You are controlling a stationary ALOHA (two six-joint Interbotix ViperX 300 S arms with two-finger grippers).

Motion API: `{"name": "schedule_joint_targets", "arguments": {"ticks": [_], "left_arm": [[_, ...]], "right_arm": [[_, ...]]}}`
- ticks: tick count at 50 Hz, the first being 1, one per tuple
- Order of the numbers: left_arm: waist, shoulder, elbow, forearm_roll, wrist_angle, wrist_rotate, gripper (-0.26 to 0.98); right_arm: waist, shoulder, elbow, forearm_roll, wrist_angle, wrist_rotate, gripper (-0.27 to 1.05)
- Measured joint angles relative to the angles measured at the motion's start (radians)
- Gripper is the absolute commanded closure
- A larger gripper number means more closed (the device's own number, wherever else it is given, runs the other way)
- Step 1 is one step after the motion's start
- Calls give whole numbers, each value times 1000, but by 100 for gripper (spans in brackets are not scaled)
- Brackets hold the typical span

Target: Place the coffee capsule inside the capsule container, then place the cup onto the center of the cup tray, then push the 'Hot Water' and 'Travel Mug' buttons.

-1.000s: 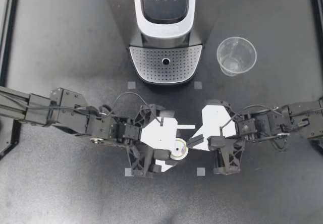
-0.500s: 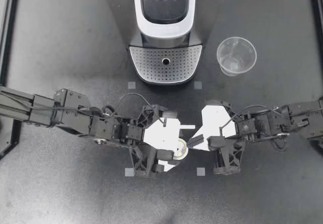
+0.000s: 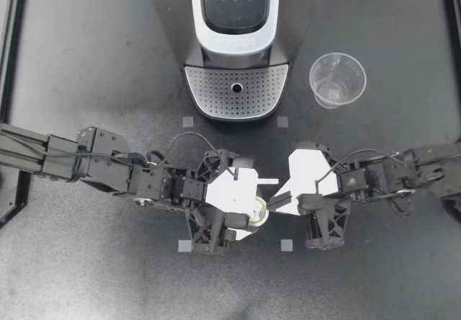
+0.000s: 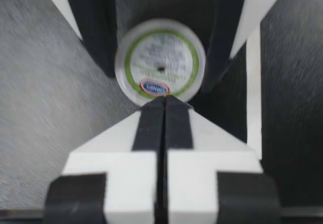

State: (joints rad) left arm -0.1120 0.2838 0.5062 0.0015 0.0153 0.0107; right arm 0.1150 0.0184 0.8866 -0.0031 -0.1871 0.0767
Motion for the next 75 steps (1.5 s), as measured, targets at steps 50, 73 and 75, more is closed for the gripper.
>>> {"name": "schedule_joint_targets", "arguments": {"ticks": [50, 73, 75], "left_arm": [[-8, -193, 135, -15, -3, -60, 27], [-8, -193, 135, -15, -3, -58, 27], [-8, -193, 133, -15, -5, -57, 27]], "right_arm": [[-314, -201, -11, 3, -460, 153, 71], [-353, -195, -34, 3, -531, 155, 71], [-356, -196, -37, 3, -537, 155, 71]]}}
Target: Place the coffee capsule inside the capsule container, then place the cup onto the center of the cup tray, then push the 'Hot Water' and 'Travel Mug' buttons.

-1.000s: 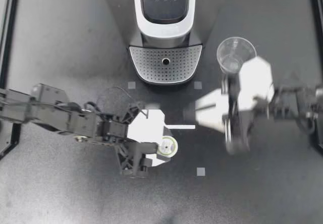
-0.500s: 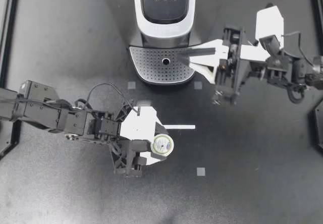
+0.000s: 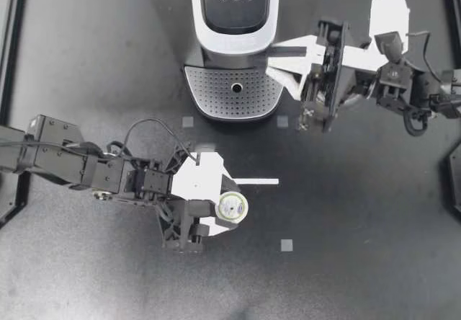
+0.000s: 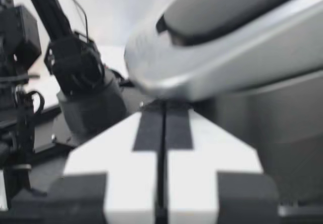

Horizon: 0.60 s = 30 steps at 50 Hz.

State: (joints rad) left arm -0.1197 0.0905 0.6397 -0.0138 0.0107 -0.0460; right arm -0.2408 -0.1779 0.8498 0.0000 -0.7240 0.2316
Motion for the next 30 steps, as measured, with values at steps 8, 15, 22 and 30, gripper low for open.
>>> {"name": "schedule_joint_targets", "arguments": {"ticks": [8, 15, 22, 30], "left_arm": [[0, 0, -2, 0, 0, 3, 27], [0, 0, -5, 0, 0, 8, 27], [0, 0, -6, 0, 0, 8, 27], [0, 0, -8, 0, 0, 9, 27]], "right_arm": [[0, 0, -11, -2, -17, 0, 71], [-2, -8, -21, 0, -32, -2, 71], [-12, -21, -31, -2, -44, -5, 71], [-46, -66, -64, -3, -69, -8, 71]]}}
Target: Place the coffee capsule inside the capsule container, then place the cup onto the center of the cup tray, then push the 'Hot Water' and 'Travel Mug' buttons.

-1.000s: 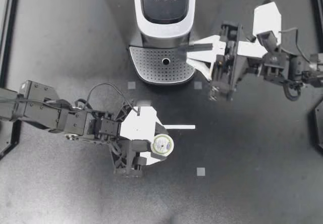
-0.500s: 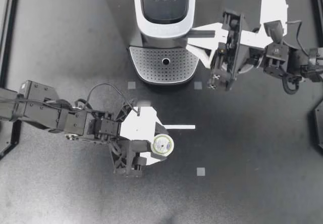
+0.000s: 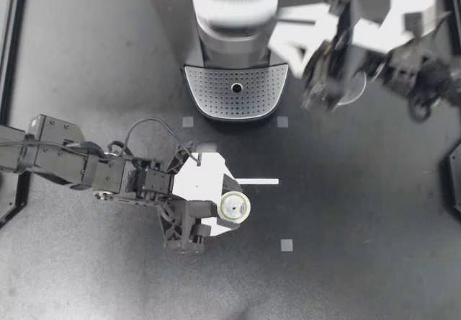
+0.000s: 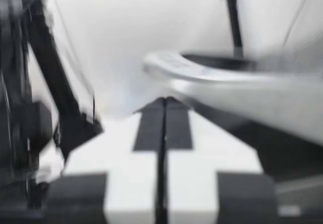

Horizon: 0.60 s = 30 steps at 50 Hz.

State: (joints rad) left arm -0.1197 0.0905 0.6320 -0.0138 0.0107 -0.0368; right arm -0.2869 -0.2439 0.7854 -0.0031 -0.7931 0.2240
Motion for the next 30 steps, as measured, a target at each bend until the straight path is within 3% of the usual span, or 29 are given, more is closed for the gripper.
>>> {"name": "schedule_joint_targets", "arguments": {"ticks": [30], "left_arm": [[0, 0, -6, 0, 0, 2, 27]], "right_arm": [[-133, 28, -97, -5, 48, 0, 72]]}}
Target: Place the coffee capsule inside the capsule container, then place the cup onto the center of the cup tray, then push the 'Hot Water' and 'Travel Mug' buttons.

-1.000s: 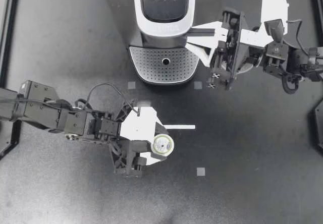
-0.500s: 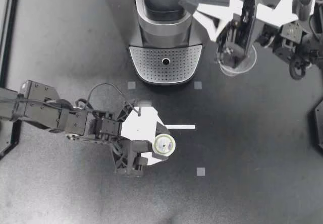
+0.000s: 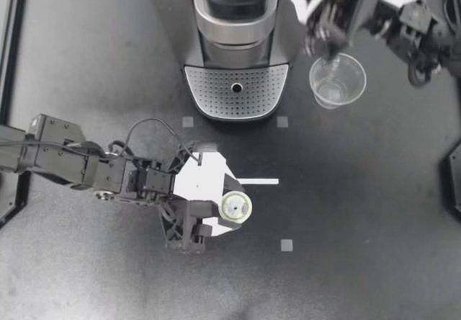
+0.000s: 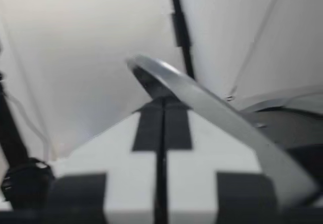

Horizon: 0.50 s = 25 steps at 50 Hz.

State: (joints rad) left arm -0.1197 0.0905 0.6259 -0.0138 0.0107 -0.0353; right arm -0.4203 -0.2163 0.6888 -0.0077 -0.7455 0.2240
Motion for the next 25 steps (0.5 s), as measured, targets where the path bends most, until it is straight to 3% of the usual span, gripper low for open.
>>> {"name": "schedule_joint_targets", "arguments": {"ticks": [25], "left_arm": [[0, 0, -12, 0, 0, 3, 27]], "right_arm": [[-124, 51, -61, 2, 44, 3, 71]]}}
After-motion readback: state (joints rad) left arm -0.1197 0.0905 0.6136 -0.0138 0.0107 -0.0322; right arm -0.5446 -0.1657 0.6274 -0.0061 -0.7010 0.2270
